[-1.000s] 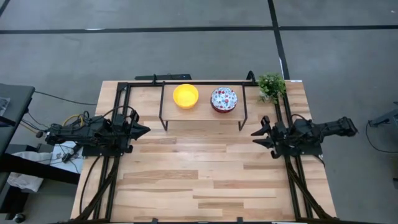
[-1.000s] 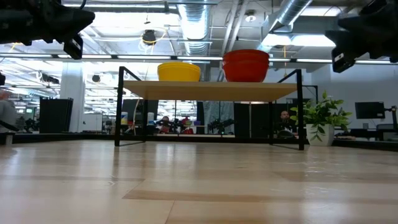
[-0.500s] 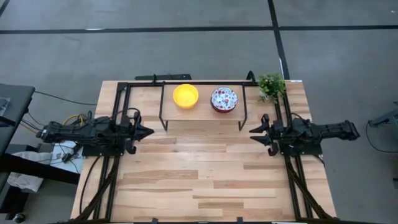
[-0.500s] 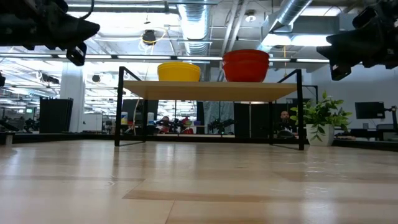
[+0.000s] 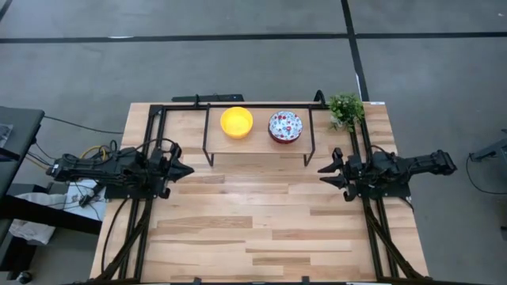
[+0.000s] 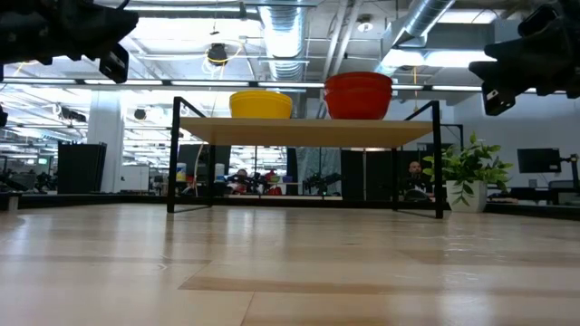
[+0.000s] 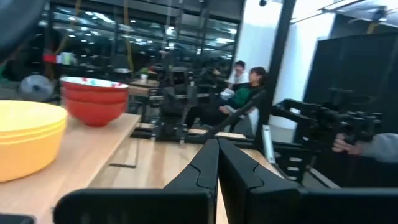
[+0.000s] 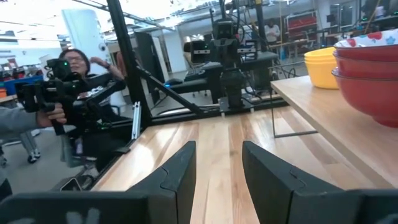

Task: Pick & Place Mini bowls
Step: Return to Home Position

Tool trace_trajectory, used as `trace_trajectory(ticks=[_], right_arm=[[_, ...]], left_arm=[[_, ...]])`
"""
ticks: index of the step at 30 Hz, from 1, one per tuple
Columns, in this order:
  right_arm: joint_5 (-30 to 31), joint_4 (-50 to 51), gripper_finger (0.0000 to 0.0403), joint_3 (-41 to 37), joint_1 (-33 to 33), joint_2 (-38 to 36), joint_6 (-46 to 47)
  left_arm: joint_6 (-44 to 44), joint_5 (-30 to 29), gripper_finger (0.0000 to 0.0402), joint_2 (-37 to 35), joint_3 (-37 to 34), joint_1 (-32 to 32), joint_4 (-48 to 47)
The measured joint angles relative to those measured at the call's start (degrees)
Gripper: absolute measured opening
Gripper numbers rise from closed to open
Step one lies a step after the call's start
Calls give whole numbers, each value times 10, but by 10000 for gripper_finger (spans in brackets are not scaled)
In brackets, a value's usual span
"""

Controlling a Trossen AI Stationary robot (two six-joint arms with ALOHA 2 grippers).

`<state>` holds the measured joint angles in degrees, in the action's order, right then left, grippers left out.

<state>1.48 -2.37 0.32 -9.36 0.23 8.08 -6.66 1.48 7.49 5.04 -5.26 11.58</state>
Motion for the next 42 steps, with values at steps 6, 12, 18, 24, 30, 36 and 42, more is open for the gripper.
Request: trace_trajectory(ticks=[6,12,18,24,30,36,42], right_arm=[[0,0,121,0,0,0,0],[0,3,121,0,0,0,0],[0,4,121,0,0,0,0],[0,4,121,0,0,0,0],[0,4,121,0,0,0,0],[0,4,121,0,0,0,0],[0,4,121,0,0,0,0]], left_arm=[[0,12,7,0,0,0,0],[0,12,7,2,0,0,0],[0,12,7,2,0,0,0],[0,12,7,2,0,0,0],[0,12,7,2,0,0,1],[0,12,7,2,0,0,1],[0,12,7,2,0,0,1]])
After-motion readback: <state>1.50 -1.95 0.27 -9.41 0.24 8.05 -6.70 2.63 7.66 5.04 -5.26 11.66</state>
